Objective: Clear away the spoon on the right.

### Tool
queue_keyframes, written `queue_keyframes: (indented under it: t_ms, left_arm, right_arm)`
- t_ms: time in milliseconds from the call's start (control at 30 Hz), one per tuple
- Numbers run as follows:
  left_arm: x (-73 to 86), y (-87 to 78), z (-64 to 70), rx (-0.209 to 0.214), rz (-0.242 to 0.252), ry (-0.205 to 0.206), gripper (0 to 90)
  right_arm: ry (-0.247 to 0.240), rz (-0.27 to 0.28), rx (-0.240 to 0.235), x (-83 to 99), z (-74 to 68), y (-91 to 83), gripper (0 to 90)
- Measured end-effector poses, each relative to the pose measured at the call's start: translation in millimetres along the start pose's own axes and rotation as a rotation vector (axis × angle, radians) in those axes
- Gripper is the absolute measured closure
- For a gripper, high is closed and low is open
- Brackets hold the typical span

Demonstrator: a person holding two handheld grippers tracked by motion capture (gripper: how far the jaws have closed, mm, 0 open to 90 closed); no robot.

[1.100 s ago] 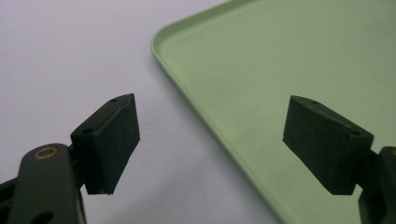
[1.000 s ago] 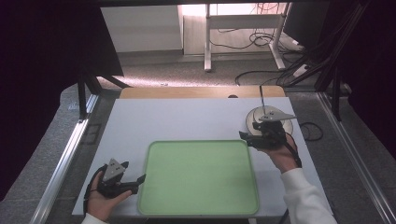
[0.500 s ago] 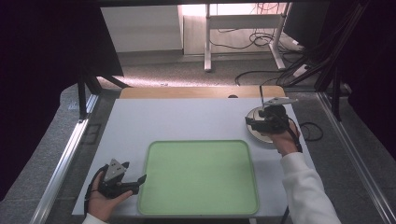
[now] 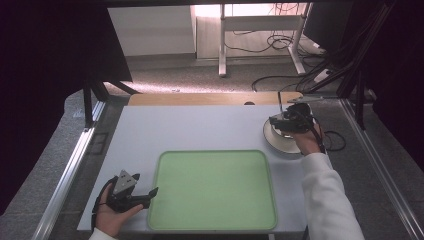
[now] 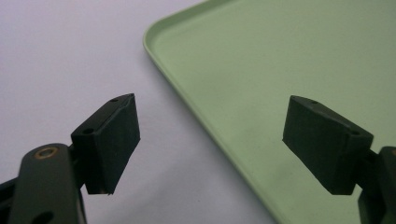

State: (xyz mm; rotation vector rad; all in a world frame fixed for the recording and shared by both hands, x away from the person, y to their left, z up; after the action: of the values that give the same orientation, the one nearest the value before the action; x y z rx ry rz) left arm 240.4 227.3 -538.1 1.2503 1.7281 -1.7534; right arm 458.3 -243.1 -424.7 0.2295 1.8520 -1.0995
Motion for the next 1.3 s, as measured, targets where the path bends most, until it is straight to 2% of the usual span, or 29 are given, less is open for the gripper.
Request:
queue_keyframes:
  t_ms: [100,233,333,467,633,700,800,1000,1067,1200,1300]
  left_arm:
    - [1.5,1.1,-0.9,0.001,-0.007,-0.005,18.3]
    - [2.0,0.6,-1.6,-0.001,-0.006,-0.001,18.4]
    - [0.3,-1.1,-2.9,-0.005,0.002,-0.004,18.4]
    - [2.5,0.0,-3.0,-0.004,-0.005,-0.005,18.4]
    - [4.2,0.2,-3.6,-0.005,-0.011,-0.006,18.4]
    - [4.3,-0.3,-3.5,-0.003,-0.013,-0.002,18.4]
    - [4.4,-1.1,-4.8,-0.005,-0.011,0.0,18.4]
    - [8.0,-0.7,-10.0,-0.011,-0.023,-0.008,18.4]
    - [8.3,-2.2,-11.4,-0.013,-0.021,-0.013,18.4]
    - [9.9,-4.6,-12.2,-0.017,-0.021,-0.015,18.3]
    - [9.5,-5.7,-13.1,-0.018,-0.02,-0.013,18.3]
  right_arm:
    - [0.022,0.013,0.003,-3.7,10.5,2.6,38.7]
    - [0.027,-0.012,0.027,-7.7,21.9,8.7,40.2]
    - [0.051,0.015,0.023,-11.2,29.8,12.9,42.9]
    - [0.047,-0.027,0.049,-13.6,41.2,23.2,43.8]
    - [0.083,-0.007,0.051,-14.0,57.8,32.7,47.8]
    - [0.072,-0.038,0.069,-14.5,64.8,39.1,47.9]
    - [0.099,-0.009,0.059,-16.2,74.8,43.1,50.3]
    - [0.109,-0.042,0.079,-12.1,81.7,56.0,54.3]
    - [0.12,-0.042,0.094,-11.0,83.1,59.5,58.9]
    - [0.116,-0.054,0.095,-9.9,85.9,63.6,66.1]
    - [0.13,-0.062,0.086,-7.7,88.8,65.4,70.8]
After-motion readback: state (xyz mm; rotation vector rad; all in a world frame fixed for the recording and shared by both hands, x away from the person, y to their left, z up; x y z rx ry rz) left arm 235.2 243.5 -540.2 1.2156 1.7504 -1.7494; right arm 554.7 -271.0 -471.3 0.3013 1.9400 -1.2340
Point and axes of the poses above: each handheld gripper's, and its own axes: y roughly forward along the jaws, x roughly out of its underside, z roughly to its right, the point moved 3 cm from there along y, roughly forward along the jaws, and after that the axes turned 14 degrees about -x, right-handed, at the moved point
